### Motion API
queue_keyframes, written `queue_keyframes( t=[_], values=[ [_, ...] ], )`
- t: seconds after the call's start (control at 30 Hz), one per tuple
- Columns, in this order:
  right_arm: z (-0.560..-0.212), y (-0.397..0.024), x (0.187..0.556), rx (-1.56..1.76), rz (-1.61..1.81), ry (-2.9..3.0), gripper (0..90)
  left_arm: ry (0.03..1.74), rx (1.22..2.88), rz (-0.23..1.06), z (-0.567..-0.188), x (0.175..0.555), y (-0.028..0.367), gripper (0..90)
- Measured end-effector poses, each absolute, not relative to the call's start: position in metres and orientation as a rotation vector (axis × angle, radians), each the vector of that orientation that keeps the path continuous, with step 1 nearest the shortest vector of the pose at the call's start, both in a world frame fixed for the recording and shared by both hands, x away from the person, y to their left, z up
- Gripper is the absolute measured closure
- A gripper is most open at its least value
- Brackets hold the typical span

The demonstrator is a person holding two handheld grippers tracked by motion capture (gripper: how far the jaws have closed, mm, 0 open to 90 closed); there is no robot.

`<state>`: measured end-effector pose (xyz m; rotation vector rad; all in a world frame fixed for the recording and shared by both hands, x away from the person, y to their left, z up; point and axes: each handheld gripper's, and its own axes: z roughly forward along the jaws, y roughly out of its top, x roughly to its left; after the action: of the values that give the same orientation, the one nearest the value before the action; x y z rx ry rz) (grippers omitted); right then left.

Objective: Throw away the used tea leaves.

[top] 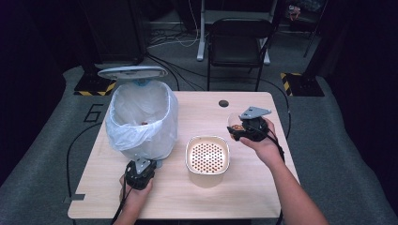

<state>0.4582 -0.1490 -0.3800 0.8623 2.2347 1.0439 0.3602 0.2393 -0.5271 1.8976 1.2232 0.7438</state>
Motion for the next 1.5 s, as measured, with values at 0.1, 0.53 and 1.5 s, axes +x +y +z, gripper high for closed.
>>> queue_keyframes(
  t=[0.1, 0.53, 1.5],
  values=[
    [-0.380, -0.146, 0.460, 0.826, 1.058, 2.222, 34.1, 1.221, 1.900, 0.747, -0.527, 0.360, 0.240, 76.8],
    [-0.380, -0.133, 0.464, 0.673, 1.075, 2.222, 33.9, 1.221, 1.900, 0.745, -0.527, 0.360, 0.240, 76.8],
    [-0.372, -0.115, 0.440, 0.277, 0.956, 2.111, 36.1, 1.220, 1.901, 0.748, -0.527, 0.360, 0.240, 76.8]
  ],
)
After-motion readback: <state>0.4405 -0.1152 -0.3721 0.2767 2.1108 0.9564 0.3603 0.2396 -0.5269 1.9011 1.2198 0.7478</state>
